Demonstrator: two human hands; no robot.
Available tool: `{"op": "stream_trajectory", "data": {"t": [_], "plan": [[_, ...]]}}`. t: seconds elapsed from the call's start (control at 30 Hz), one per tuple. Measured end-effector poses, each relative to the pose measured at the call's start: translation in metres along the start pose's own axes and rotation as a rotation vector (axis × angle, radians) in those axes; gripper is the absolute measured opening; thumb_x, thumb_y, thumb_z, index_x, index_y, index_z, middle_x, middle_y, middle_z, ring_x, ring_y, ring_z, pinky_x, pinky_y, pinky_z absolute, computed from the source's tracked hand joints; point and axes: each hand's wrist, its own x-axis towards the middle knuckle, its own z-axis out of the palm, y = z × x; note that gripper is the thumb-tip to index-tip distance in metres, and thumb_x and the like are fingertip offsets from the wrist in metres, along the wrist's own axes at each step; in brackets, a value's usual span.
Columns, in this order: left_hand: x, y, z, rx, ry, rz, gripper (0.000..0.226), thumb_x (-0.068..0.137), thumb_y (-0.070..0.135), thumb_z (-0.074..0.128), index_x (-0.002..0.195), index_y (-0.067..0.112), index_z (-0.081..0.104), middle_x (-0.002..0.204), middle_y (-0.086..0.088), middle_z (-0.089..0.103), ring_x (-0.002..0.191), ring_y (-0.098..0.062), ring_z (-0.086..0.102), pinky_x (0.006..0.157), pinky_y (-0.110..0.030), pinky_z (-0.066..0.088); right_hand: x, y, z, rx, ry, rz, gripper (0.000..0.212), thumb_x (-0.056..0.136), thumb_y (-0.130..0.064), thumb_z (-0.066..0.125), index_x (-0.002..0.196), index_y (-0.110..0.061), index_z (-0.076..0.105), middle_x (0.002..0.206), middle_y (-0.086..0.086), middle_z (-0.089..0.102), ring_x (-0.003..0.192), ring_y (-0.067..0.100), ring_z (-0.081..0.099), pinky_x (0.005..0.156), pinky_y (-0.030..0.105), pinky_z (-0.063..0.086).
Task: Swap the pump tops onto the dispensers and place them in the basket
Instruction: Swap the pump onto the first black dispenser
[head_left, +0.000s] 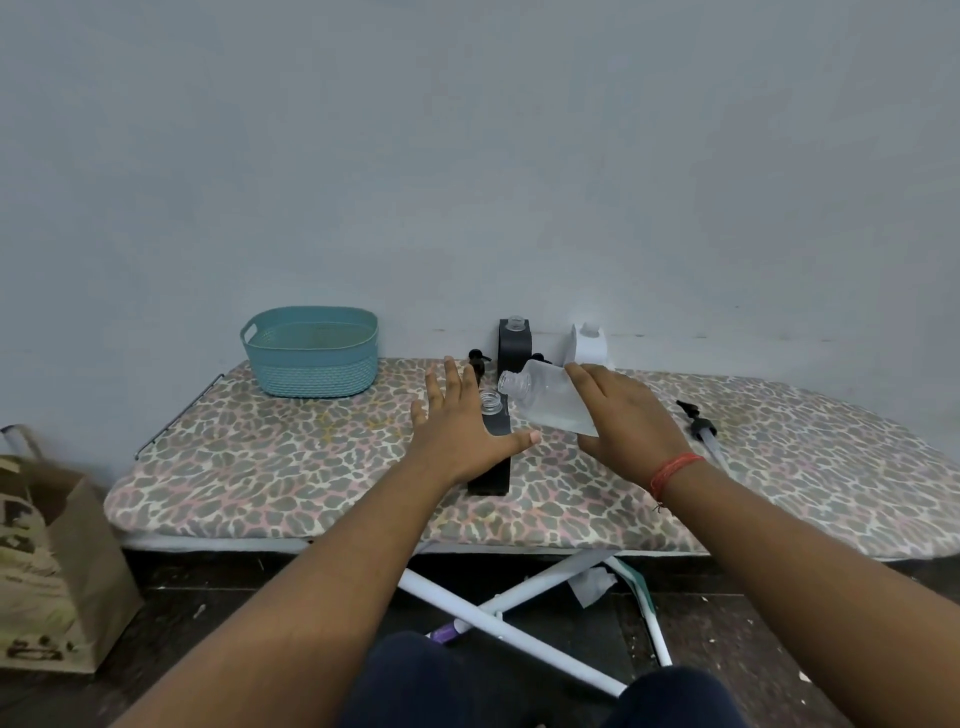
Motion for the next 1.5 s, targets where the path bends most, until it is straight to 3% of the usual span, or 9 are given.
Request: {"op": "stream_trajectory", "data": {"t": [0.63,1.5], "plan": [[-0.005,0.004,-0.001,0.011,0.010,-0.009,0.128,0.075,0.089,0.052,0.163,0.018,-0.009,0.166,-0.004,-0.029,0.152,-0.030,-0.030,0.121,-0.063,-0.003,0.010,0.006,-0.020,-0.187,-0.079,-0.081,0.092,0.072,-0.029,0.083,0.148,-0.016,0.032,0.141,0.008,0.051,0.119,0.030,0.055,0.100,0.047,0.046],[-0.008,0.004,0.002,0.027,0.033,-0.016,0.128,0.075,0.092,0.045,0.162,0.018,-0.013,0.166,-0.005,-0.029,0.150,-0.030,-0.033,0.121,-0.063,-0.005,0.023,0.011,-0.037,-0.319,-0.145,-0.176,0.093,0.071,-0.032,0.084,0.144,-0.018,0.027,0.141,0.008,0.050,0.118,0.031,0.056,0.096,0.048,0.048]]}}
